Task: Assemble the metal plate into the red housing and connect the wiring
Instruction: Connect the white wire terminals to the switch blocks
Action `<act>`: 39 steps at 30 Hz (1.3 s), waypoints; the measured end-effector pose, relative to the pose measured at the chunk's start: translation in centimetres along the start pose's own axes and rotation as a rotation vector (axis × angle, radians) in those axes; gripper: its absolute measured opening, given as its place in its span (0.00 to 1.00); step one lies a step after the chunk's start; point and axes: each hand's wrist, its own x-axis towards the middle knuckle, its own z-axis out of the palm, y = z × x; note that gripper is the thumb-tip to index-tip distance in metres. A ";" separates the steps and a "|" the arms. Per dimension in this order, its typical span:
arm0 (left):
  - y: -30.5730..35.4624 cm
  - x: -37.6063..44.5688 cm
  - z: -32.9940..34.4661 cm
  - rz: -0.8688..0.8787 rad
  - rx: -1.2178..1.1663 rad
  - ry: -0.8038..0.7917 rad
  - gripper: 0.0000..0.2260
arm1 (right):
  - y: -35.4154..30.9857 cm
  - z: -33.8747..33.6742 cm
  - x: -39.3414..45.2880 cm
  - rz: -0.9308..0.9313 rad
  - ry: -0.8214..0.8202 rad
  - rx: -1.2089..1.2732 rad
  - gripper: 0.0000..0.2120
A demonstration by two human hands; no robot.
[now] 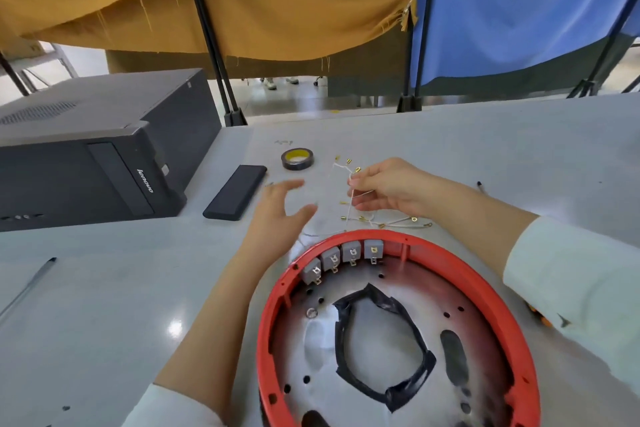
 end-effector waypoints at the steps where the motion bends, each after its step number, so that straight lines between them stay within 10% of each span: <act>1: -0.3 0.1 0.3 0.053 0.055 -0.064 0.16 | 0.1 0.1 0.4 -0.002 -0.005 -0.036 0.12; 10: -3.0 0.4 1.8 0.245 0.335 -0.097 0.05 | 1.1 -2.5 1.7 -0.181 0.072 -0.887 0.20; 18: -3.2 0.2 1.8 0.184 0.353 0.006 0.09 | 3.1 -2.6 1.4 -0.326 -0.200 -1.278 0.14; 30: -0.4 -1.3 -0.7 0.144 -0.024 0.017 0.20 | 1.7 -4.3 0.0 -0.429 -0.088 -0.959 0.03; 39: 4.7 -5.2 -2.4 -0.006 -0.425 -0.256 0.09 | -1.4 -4.3 -4.3 -0.416 0.084 -0.324 0.03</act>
